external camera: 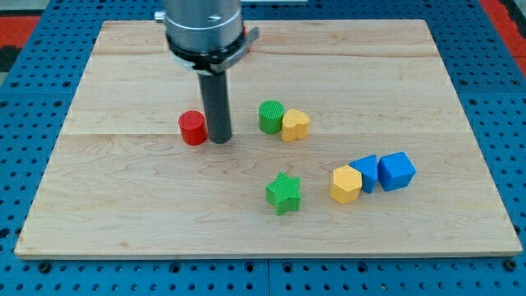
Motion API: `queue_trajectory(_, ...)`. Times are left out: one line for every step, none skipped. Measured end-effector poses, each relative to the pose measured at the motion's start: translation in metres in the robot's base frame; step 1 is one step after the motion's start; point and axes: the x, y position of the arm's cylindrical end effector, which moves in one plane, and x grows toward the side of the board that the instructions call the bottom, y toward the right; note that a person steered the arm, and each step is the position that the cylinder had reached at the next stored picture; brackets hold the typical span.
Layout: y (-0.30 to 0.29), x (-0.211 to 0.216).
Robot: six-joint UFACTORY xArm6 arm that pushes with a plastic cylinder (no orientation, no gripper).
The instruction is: Separate the yellow heart and the green circle
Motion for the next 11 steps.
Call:
queue_trajectory(-0.058, 0.000)
queue_trajectory(-0.107, 0.000)
queue_trajectory(-0.045, 0.033)
queue_trajectory(0.076, 0.042)
queue_trajectory(0.154, 0.024)
queue_trajectory(0.164, 0.018)
queue_trajectory(0.146, 0.007)
queue_trajectory(0.130, -0.016)
queue_trajectory(0.105, -0.045)
queue_trajectory(0.055, -0.051)
queue_trajectory(0.006, -0.039)
